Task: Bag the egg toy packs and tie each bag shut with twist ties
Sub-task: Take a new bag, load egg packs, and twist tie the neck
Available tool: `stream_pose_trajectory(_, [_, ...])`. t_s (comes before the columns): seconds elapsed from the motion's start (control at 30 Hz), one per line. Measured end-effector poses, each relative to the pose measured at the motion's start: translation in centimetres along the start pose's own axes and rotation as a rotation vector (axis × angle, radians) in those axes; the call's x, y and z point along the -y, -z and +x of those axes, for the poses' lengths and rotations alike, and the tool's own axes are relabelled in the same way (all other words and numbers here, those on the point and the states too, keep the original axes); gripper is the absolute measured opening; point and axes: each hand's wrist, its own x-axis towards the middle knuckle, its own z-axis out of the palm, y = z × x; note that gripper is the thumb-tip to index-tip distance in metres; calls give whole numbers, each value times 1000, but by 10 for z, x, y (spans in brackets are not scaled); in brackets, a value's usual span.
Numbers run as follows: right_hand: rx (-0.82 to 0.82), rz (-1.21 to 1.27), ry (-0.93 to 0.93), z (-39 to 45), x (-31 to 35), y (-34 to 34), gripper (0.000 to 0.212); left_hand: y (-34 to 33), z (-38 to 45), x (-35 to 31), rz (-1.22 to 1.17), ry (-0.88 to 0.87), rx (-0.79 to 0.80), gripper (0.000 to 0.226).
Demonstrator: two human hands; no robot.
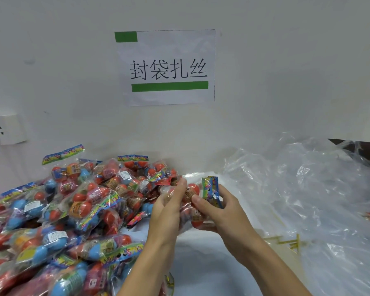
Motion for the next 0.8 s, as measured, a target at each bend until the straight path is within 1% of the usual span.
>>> stream_pose_trajectory(0.07, [2,-26,22,0,-1,0,20,-2,0,1,8,-35,-70,44])
stream_pose_trajectory(0.13, [12,-42,32,0,0,1,20,-3,-1,1,84,-95,-119,44])
stream_pose_trajectory(0.2, [33,-63,14,0,1,3,25,-3,-3,2,141,-190,-146,40])
stream_pose_trajectory(0.3, [56,-12,-15,1,5,8,45,-6,-5,1,211,-295,-105,32])
stream_pose_trajectory(0.37, [60,63,-27,2,8,12,67,-8,-7,1,234,-319,-70,27])
stream_pose_trajectory(0.4, [73,94,-41,2,9,13,76,-10,-8,1,224,-323,-45,29])
stream_pose_trajectory(0.47, [110,116,-80,1,9,14,82,-11,-10,2,207,-328,-5,39])
stream_pose_trajectory(0.5, [122,109,-91,1,8,14,80,-12,-11,2,212,-323,1,43])
stream_pose_trajectory(0.6, [127,71,-54,2,5,12,57,-11,-10,1,175,-283,-23,39])
stream_pose_trajectory(0.67, [119,59,-21,2,5,12,44,-11,-9,1,170,-273,-53,44])
stream_pose_trajectory(0.7, [112,52,-10,2,4,11,40,-10,-8,2,182,-279,-72,45])
stream_pose_trajectory(0.73, [105,41,-4,3,4,11,41,-11,-7,2,203,-284,-90,46])
stream_pose_trajectory(0.8, [86,6,-10,3,3,12,48,-10,-5,5,243,-276,-107,48])
